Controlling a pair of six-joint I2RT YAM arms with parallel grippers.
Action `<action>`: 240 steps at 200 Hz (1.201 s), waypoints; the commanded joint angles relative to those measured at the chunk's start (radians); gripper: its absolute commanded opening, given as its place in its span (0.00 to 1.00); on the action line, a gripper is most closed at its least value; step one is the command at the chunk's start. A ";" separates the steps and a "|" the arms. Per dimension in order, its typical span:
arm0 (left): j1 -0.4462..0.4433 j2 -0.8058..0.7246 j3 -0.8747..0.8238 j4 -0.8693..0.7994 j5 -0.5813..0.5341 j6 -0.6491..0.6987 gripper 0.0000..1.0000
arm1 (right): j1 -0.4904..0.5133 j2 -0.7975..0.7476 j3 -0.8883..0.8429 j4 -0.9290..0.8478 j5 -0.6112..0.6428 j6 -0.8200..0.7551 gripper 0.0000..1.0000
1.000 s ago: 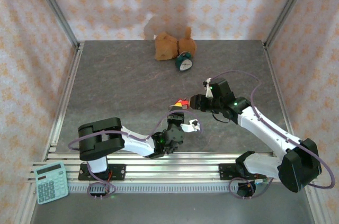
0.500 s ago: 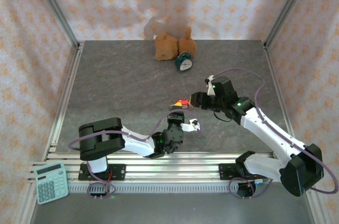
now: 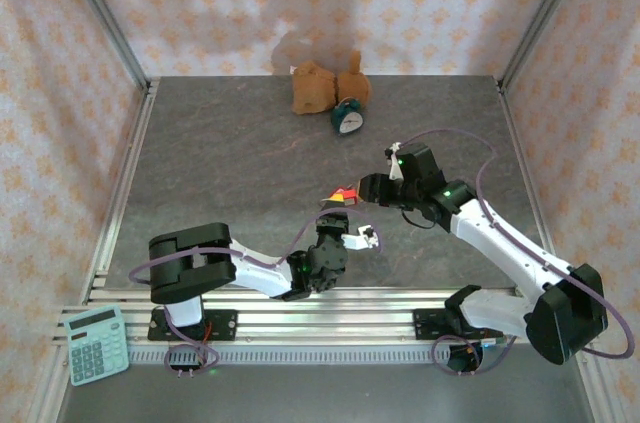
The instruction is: Unlock with the key
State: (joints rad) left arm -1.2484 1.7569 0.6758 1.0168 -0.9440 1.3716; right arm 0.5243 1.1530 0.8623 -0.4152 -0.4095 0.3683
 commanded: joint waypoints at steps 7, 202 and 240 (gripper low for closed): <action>-0.007 0.007 -0.007 0.062 -0.023 0.011 0.09 | -0.007 0.000 -0.002 -0.017 0.036 -0.015 0.50; -0.009 0.054 0.017 0.128 -0.006 0.040 0.08 | -0.142 0.009 -0.135 0.328 -0.510 0.280 0.74; -0.010 0.069 0.028 0.154 0.001 0.061 0.07 | -0.144 0.005 -0.163 0.318 -0.492 0.272 0.72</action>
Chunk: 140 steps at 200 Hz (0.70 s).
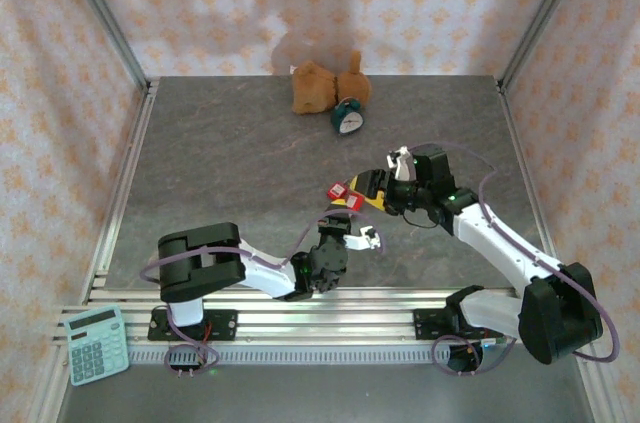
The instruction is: Unlock with the key
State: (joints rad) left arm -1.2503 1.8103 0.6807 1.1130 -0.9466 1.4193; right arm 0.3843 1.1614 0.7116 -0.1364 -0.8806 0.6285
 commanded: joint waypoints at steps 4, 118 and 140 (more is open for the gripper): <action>-0.008 0.015 0.023 0.056 0.003 0.012 0.07 | -0.004 -0.005 -0.012 0.034 -0.011 0.009 0.72; 0.094 -0.127 0.004 -0.018 -0.194 -0.292 0.07 | -0.057 0.190 0.141 -0.318 0.521 -0.263 0.64; 0.095 -0.093 0.016 -0.006 -0.226 -0.310 0.07 | -0.051 0.288 0.155 -0.271 0.536 -0.279 0.64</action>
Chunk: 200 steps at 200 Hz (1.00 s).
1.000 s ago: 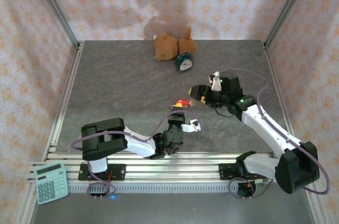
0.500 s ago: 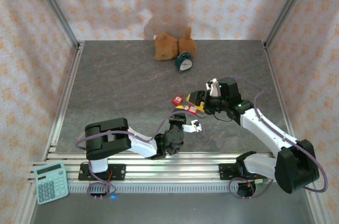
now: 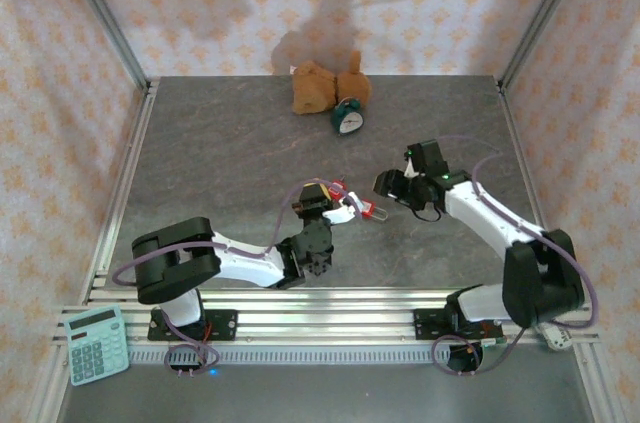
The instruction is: Unlock with the key
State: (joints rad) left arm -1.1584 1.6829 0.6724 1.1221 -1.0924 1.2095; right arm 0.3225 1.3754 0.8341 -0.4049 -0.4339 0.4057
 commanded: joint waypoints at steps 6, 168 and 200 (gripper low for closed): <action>0.003 0.041 0.028 -0.011 -0.084 -0.100 0.07 | 0.010 0.108 0.042 0.011 0.076 -0.062 0.63; 0.003 0.090 0.043 0.045 -0.084 -0.039 0.07 | 0.196 0.126 -0.117 0.308 -0.254 0.153 0.65; 0.003 0.093 0.039 0.154 -0.095 0.022 0.06 | 0.255 0.170 -0.089 0.410 -0.267 0.227 0.65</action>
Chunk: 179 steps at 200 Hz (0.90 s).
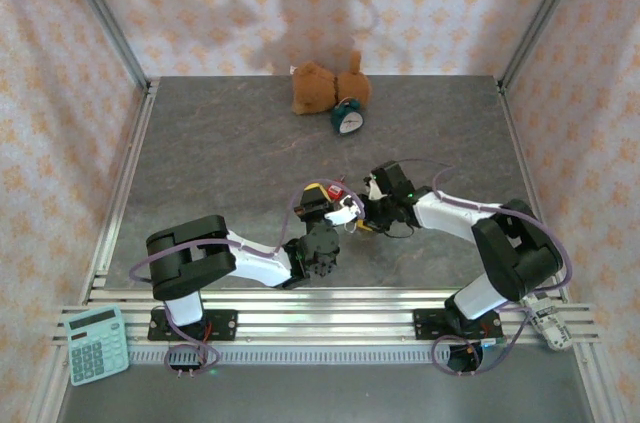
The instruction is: Unlock with the key
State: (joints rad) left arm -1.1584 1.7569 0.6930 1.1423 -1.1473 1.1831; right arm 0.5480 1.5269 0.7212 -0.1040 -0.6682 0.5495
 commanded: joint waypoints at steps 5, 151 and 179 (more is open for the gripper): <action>0.002 0.017 0.018 0.165 -0.044 0.061 0.05 | 0.032 0.034 0.027 0.137 -0.040 0.101 0.65; 0.180 -0.110 0.490 -1.406 0.833 -1.295 0.57 | -0.281 -0.508 -0.017 -0.414 0.555 0.005 0.72; 0.182 0.130 0.818 -1.700 1.023 -1.468 0.54 | -0.284 -0.531 -0.033 -0.437 0.675 -0.004 0.71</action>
State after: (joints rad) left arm -0.9688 1.7153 1.3174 -0.1196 -0.4183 -0.0238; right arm 0.2680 1.0222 0.7120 -0.4736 -0.1509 0.5701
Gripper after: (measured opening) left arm 0.557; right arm 0.715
